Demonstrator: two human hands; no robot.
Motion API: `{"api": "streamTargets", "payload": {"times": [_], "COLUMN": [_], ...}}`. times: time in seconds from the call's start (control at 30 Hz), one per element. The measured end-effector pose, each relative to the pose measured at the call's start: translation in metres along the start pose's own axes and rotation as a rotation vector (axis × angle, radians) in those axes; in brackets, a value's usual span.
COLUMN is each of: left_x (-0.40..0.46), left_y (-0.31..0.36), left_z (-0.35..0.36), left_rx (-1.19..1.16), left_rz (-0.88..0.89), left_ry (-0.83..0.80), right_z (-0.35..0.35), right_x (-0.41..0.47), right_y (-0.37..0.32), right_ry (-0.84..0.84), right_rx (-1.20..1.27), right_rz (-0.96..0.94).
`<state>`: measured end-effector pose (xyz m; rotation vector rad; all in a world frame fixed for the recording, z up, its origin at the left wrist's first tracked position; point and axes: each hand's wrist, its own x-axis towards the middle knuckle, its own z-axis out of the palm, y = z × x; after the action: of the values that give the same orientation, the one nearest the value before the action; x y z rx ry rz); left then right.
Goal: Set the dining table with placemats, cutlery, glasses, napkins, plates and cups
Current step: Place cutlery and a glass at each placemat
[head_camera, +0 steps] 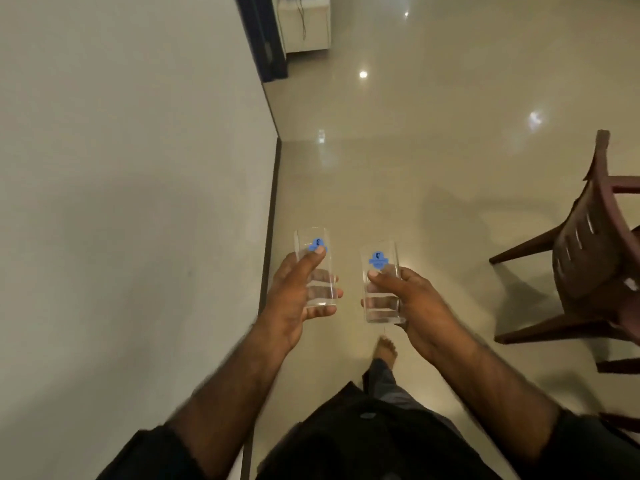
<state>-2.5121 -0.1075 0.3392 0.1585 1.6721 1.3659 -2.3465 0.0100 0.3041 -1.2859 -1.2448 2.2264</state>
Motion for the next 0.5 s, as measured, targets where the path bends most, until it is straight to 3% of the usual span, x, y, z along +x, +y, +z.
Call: {"api": "streamTargets", "payload": {"times": [0.5], "left_x": [0.284], "left_y": [0.146], "left_z": [0.157], "left_rx": [0.053], "left_rz": [-0.079], "left_ry": [-0.149], "right_z": [-0.079], "right_x": [0.263], "right_y": [-0.166], "right_ry": [0.151], "right_rx": [0.031], "right_rz": [0.008]}}
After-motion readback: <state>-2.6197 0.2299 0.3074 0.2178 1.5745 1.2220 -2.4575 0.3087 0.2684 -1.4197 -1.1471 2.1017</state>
